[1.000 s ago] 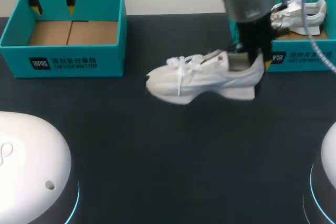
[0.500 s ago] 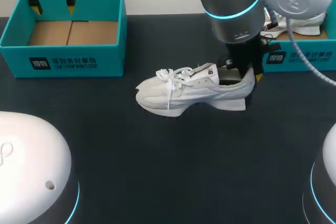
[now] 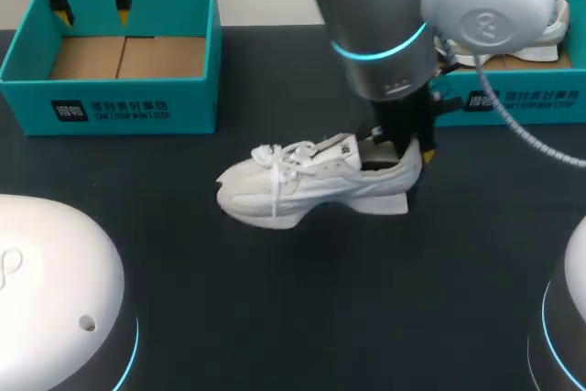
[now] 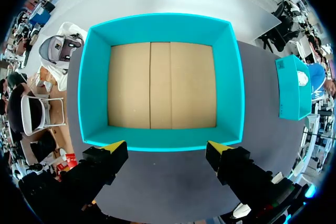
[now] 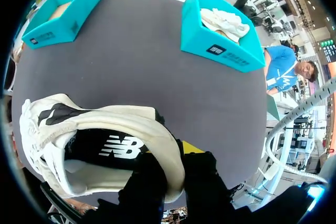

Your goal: Take the shoe out of the shoebox, open the shoe tongue, remove and reinsert the insole, then place the shoe into the shoebox

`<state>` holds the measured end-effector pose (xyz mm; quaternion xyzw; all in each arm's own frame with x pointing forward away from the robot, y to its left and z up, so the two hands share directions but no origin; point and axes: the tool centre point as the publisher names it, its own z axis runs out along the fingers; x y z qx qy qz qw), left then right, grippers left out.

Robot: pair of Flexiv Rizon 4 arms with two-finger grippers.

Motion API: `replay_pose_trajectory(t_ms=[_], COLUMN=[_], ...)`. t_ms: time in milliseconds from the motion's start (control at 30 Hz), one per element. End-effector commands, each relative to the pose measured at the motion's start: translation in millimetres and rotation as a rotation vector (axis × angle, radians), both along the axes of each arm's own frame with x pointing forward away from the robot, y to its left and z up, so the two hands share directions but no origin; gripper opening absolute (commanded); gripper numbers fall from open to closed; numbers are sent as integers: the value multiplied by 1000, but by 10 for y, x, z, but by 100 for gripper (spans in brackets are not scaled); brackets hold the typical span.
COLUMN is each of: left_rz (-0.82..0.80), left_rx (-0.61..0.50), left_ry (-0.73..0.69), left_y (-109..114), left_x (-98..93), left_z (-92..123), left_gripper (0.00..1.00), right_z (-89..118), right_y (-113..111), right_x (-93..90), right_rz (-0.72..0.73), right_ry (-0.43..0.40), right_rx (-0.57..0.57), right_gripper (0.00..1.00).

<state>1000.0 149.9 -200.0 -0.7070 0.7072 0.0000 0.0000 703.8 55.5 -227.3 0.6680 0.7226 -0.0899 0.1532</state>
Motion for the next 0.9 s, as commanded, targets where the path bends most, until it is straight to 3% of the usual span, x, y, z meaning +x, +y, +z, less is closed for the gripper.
replay_pose_trajectory(t_ms=[33, 167, 467, 900], left_rz=[0, 0, 0, 0], left_rx=[0, 0, 0, 0], left_ry=[0, 0, 0, 0], left_y=[1, 1, 1, 1], left_x=[0, 0, 0, 0], left_z=[0, 0, 0, 0], left_gripper=[100, 100, 100, 100], right_z=[-267, -435, -850, -1236], right_y=[322, 413, 470, 502], right_x=[-20, -62, -67, -65], right_rz=[-15, -24, -54, -44], right_ry=[5, -34, -39, -50], right_rx=[-12, 1, -40, -38], right_gripper=[0, 0, 0, 0])
